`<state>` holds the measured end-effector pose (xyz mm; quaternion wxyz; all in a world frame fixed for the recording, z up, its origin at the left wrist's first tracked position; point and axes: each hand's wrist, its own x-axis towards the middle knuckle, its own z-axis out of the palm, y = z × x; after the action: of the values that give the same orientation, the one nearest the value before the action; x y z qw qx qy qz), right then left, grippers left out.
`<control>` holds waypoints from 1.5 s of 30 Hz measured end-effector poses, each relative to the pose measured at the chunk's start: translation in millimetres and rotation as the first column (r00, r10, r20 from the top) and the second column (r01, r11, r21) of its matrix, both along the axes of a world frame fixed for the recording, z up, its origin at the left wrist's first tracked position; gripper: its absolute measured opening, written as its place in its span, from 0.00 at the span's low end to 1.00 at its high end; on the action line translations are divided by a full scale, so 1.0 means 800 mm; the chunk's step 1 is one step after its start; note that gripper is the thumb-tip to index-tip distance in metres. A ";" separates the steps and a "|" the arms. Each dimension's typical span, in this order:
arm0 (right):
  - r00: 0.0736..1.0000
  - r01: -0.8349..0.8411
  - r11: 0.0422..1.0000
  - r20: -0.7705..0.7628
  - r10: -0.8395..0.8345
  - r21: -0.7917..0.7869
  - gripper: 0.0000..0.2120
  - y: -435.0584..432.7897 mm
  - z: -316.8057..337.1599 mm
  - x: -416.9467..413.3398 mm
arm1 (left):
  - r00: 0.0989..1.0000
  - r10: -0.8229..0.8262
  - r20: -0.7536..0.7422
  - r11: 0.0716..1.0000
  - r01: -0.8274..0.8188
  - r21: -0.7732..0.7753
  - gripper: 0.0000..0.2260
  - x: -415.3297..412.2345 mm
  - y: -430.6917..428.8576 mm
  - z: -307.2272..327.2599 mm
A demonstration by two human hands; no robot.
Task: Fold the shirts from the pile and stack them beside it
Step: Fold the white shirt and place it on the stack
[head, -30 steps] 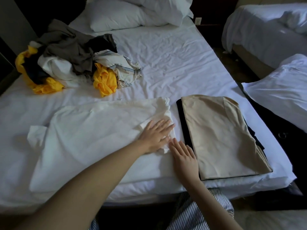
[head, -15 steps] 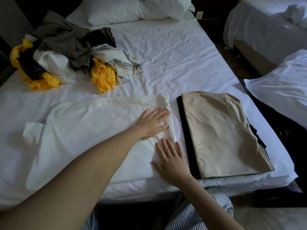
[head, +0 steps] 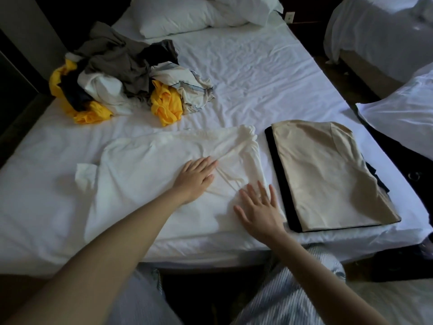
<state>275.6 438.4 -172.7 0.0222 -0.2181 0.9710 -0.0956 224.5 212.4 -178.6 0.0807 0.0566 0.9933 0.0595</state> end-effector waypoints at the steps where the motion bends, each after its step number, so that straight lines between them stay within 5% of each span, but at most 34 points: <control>1: 1.000 0.003 1.000 -0.013 -0.004 -0.007 0.32 -0.011 0.002 0.001 | 1.000 0.007 0.014 1.000 -0.007 0.009 0.34 0.012 -0.014 0.000; 7: 0.977 -0.214 0.977 -0.024 0.214 -0.006 0.41 -0.110 0.021 0.010 | 0.972 0.208 -0.106 0.949 -0.175 0.260 0.33 0.093 -0.122 0.012; 11: 0.939 -0.336 0.942 0.066 0.336 -0.015 0.36 -0.187 0.026 0.017 | 0.760 0.587 -0.278 0.786 -0.454 0.419 0.22 0.143 -0.197 0.016; 14: 0.918 -0.363 0.932 0.168 0.360 -0.016 0.26 -0.242 0.020 0.025 | 0.509 0.823 -0.252 0.555 -0.630 0.543 0.16 0.165 -0.238 0.019; 16: 0.898 -0.397 0.917 0.193 0.395 -0.025 0.26 -0.274 0.018 0.031 | 0.366 0.929 -0.059 0.306 -0.666 0.680 0.17 0.168 -0.261 0.020; 18: 0.890 -0.410 0.911 0.199 0.411 -0.050 0.26 -0.302 0.018 0.033 | 0.314 0.933 0.175 0.075 -0.646 0.759 0.22 0.164 -0.277 0.025; 20: 0.888 -0.401 0.913 0.213 0.407 -0.076 0.26 -0.326 0.016 0.033 | 0.380 0.867 0.323 -0.035 -0.599 0.800 0.17 0.152 -0.287 0.028; 24: 0.885 -0.378 0.918 0.244 0.396 -0.117 0.27 -0.359 0.013 0.028 | 0.482 0.795 0.368 -0.018 -0.588 0.809 0.05 0.123 -0.291 0.032; 29: 0.897 -0.373 0.927 0.245 0.369 -0.033 0.28 -0.374 0.003 0.025 | 0.368 0.881 0.298 -0.036 -0.576 0.817 0.14 0.124 -0.320 0.021; 32: 0.902 -0.407 0.907 0.205 0.380 0.110 0.29 -0.378 -0.008 0.030 | 0.281 0.947 0.155 0.072 -0.656 0.751 0.14 0.149 -0.343 0.019; 36: 0.910 -0.401 0.900 0.191 0.369 0.171 0.29 -0.382 -0.009 0.028 | 0.424 0.903 -0.063 0.366 -0.687 0.628 0.11 0.162 -0.356 0.013; 38: 0.914 -0.384 0.912 0.205 0.351 0.147 0.28 -0.387 -0.001 0.025 | 0.416 0.909 0.029 0.268 -0.638 0.722 0.08 0.158 -0.362 0.006; 42: 0.922 -0.327 0.943 0.237 0.305 0.061 0.26 -0.401 0.003 0.028 | 0.544 0.684 0.485 -0.219 -0.481 0.849 0.04 0.163 -0.356 0.016; 45: 0.915 -0.342 0.931 0.271 0.300 0.127 0.27 -0.408 -0.001 0.030 | 0.646 0.513 0.565 -0.342 -0.449 0.825 0.04 0.166 -0.353 0.026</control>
<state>299.5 112.2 -173.3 0.1767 -0.3587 0.9160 -0.0331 357.6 -69.9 -157.9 -0.0412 -0.3265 0.5529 0.7655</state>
